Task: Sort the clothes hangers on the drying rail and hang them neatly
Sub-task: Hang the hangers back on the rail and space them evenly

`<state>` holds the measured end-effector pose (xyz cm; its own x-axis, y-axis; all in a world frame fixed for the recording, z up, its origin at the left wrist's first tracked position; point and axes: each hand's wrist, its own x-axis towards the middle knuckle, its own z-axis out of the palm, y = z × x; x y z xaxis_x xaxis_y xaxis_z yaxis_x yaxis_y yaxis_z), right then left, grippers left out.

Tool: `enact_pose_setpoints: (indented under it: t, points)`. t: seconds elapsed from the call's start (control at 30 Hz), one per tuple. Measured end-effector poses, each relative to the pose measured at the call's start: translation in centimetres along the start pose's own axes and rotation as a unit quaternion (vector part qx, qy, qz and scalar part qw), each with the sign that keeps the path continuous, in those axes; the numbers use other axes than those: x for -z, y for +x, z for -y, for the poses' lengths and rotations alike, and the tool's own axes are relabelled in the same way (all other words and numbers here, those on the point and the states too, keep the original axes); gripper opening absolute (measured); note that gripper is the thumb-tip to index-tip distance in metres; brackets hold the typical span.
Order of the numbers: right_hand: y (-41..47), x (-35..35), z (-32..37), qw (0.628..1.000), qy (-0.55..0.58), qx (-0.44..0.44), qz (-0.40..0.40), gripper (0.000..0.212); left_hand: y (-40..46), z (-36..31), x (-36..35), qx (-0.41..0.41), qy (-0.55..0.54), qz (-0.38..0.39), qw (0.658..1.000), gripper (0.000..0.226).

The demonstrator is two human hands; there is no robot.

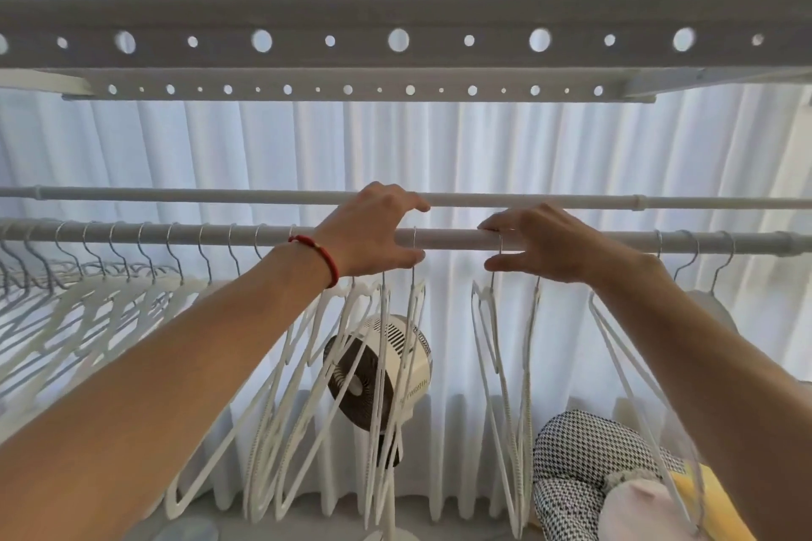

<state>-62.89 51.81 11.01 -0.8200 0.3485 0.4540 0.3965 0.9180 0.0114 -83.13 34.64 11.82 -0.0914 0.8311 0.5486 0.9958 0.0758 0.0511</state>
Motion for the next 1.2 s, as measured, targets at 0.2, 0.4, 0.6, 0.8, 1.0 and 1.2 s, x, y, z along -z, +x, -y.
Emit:
enact_pose_setpoints:
  t: [0.2, 0.4, 0.6, 0.8, 1.0, 1.2]
  points:
    - [0.4, -0.7, 0.4, 0.998, 0.045, 0.007, -0.042, 0.068, -0.4, 0.6, -0.2, 0.003, -0.006, -0.003, 1.0, 0.061]
    - [2.4, -1.6, 3.1, 0.998, 0.043, 0.025, -0.039, 0.072, -1.2, 1.1, -0.7, -0.001, 0.001, -0.021, 1.0, 0.063]
    - [3.3, -2.0, 4.4, 0.999, 0.024, 0.032, -0.035, 0.066, -1.9, 1.9, -1.2, -0.006, 0.001, -0.046, 0.999, 0.063]
    - [3.3, -2.0, 4.4, 0.999, -0.003, 0.037, -0.033, 0.064, -1.9, 2.0, -1.4, -0.016, -0.002, -0.052, 0.999, 0.061]
    - [1.2, -0.6, 2.4, 0.998, 0.023, 0.022, -0.058, 0.069, -1.6, 1.4, -1.6, -0.032, -0.002, -0.053, 0.998, 0.06]
    - [-2.9, 1.5, -3.8, 0.996, 0.0, -0.08, -0.034, 0.054, -0.8, -0.1, -1.9, -0.04, -0.015, -0.072, 0.997, 0.057]
